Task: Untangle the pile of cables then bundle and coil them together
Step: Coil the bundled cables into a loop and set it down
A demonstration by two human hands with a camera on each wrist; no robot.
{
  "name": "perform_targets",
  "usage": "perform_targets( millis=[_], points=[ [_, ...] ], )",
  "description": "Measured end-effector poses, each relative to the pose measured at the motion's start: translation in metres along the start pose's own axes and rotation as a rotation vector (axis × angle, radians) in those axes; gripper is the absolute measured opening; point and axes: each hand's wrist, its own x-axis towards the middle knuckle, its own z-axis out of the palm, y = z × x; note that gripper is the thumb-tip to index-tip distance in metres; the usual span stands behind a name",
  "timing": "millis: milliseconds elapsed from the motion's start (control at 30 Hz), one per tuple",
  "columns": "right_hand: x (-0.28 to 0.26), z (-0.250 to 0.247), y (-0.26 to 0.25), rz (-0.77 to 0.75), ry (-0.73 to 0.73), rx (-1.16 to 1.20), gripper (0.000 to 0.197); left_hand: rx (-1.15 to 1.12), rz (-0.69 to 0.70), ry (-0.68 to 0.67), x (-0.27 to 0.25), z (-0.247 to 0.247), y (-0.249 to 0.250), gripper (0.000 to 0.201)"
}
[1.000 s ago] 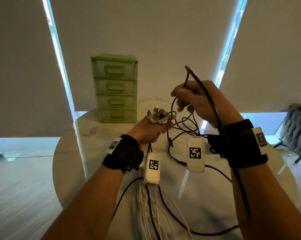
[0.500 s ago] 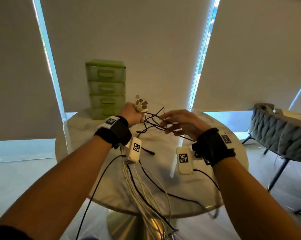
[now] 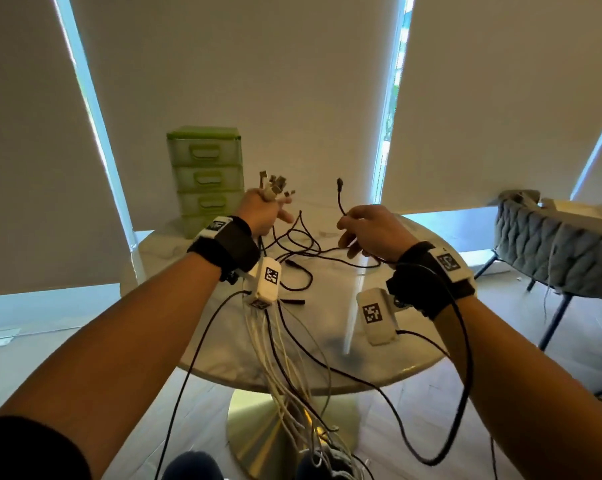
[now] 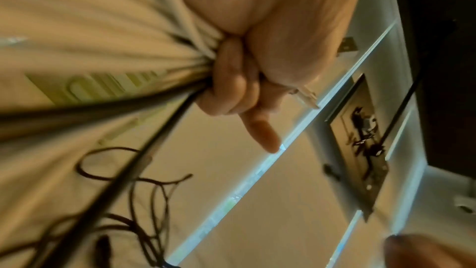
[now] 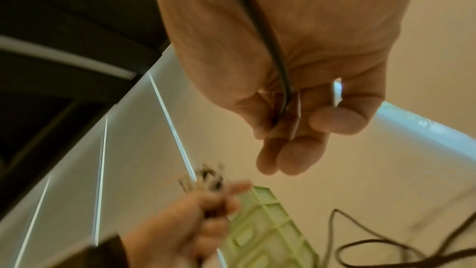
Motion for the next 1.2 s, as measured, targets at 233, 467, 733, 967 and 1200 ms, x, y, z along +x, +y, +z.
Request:
perform_targets(
  millis=[233, 467, 733, 967, 1200],
  points=[
    [-0.034, -0.026, 0.062, 0.044, -0.008, -0.718, 0.021, -0.261, 0.136, -0.488, -0.071, 0.056, 0.057, 0.037],
    [-0.113, -0.079, 0.071, -0.020, -0.003, -0.377, 0.037, -0.264, 0.216, -0.793, -0.116, 0.122, 0.074, 0.041],
    [-0.136, -0.060, 0.130, 0.133, -0.508, -0.069, 0.035, -0.413, 0.154, -0.994, -0.150, 0.182, 0.078, 0.045],
    [-0.156, -0.018, 0.212, 0.349, -0.769, -0.308, 0.038, -0.531, 0.154, -1.056, -0.159, 0.203, 0.096, 0.044],
    [-0.145, -0.020, 0.255, 0.540, -0.356, -0.386, 0.066, -0.346, 0.261, -0.906, -0.151, 0.224, 0.084, 0.043]
  ],
)
